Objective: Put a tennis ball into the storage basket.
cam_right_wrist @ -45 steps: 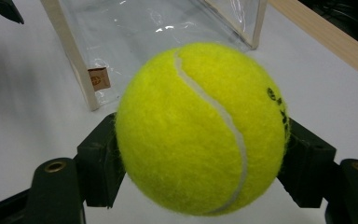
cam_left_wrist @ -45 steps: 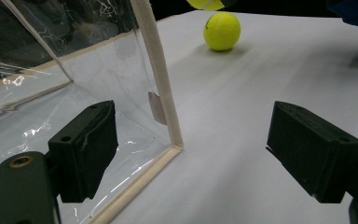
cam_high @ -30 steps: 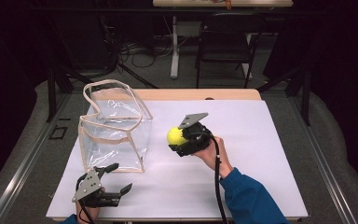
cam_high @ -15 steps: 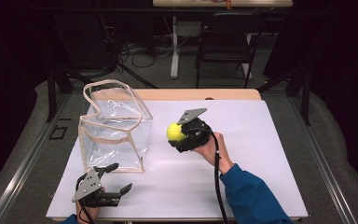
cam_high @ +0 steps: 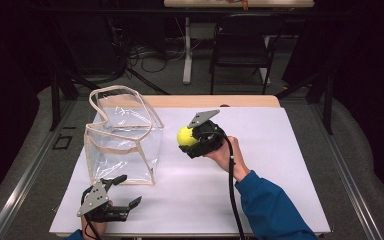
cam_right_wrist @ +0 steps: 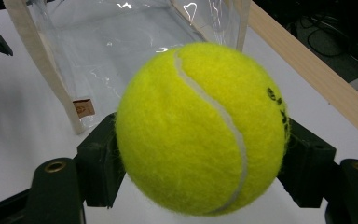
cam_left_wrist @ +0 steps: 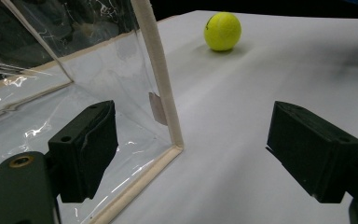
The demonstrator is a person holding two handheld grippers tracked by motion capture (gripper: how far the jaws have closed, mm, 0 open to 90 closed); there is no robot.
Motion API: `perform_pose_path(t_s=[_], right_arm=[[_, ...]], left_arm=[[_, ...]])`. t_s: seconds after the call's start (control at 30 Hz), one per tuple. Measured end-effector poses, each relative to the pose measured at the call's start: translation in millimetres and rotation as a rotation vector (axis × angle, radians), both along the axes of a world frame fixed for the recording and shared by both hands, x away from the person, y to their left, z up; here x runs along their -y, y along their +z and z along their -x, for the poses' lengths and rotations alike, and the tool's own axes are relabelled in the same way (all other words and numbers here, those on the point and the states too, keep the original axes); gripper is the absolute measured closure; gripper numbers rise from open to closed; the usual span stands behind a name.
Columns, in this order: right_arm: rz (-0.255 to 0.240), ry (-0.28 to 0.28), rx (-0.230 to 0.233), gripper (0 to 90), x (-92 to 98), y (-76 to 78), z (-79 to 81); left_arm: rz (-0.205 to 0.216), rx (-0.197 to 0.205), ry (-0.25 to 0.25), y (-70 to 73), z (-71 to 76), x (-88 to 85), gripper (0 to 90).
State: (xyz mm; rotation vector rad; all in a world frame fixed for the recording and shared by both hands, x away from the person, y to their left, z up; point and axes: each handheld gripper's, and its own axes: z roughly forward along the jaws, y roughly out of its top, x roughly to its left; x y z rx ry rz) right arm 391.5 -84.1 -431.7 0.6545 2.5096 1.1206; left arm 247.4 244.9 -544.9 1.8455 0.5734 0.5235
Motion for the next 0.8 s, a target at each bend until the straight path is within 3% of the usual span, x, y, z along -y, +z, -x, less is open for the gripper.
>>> perform_pose_path(t_s=[0.8], right_arm=[[0.013,-0.006,0.001,26.3,-4.7,13.4,-13.3]], left_arm=[[0.001,0.002,-0.002,0.1,0.1,0.3,16.1]])
